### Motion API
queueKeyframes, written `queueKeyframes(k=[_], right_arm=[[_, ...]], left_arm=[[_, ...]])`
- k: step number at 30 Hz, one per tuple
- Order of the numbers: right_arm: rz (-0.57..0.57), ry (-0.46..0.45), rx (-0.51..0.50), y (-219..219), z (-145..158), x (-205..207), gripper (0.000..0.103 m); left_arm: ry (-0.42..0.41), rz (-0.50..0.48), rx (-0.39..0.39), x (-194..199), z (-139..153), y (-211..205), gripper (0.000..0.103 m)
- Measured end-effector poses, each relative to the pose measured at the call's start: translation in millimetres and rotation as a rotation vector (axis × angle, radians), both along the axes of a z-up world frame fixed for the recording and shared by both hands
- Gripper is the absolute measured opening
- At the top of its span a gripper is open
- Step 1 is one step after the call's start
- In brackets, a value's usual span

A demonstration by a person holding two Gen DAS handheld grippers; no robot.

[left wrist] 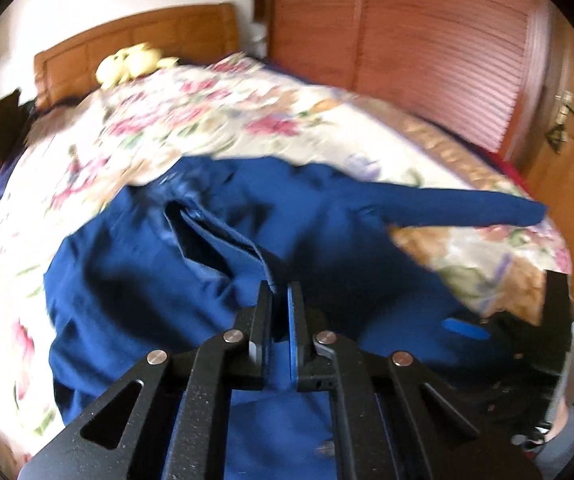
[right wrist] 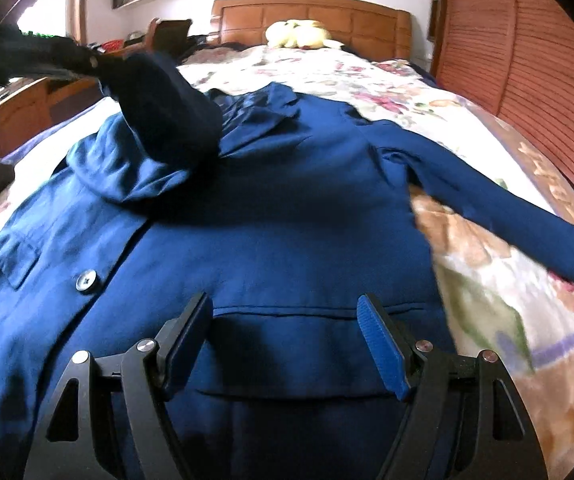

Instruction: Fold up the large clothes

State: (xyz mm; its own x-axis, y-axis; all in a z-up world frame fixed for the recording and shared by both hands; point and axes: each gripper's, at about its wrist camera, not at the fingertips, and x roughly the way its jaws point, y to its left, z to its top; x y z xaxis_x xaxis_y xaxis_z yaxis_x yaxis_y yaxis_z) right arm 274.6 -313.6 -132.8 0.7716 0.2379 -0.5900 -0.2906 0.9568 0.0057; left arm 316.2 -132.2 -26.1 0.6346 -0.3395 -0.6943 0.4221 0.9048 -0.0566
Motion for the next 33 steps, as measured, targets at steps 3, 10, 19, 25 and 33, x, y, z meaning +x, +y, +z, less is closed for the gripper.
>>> queueKeyframes(k=[3, 10, 19, 25, 33], right_arm=[[-0.021, 0.002, 0.046, -15, 13, -4, 0.076], [-0.055, -0.066, 0.013, -46, 45, -26, 0.076], [-0.004, -0.102, 0.056, -34, 73, -32, 0.076], [0.125, -0.083, 0.047, 11, 77, -8, 0.076], [0.299, 0.032, 0.001, 97, 62, 40, 0.061]], left_arm=[[-0.019, -0.041, -0.003, -10, 14, -16, 0.007], [-0.001, -0.127, -0.036, -38, 36, -22, 0.011], [-0.018, -0.051, -0.017, -89, 9, 31, 0.031], [0.019, 0.054, 0.020, -109, -34, 84, 0.032], [0.067, 0.182, -0.010, -124, -76, 141, 0.033]])
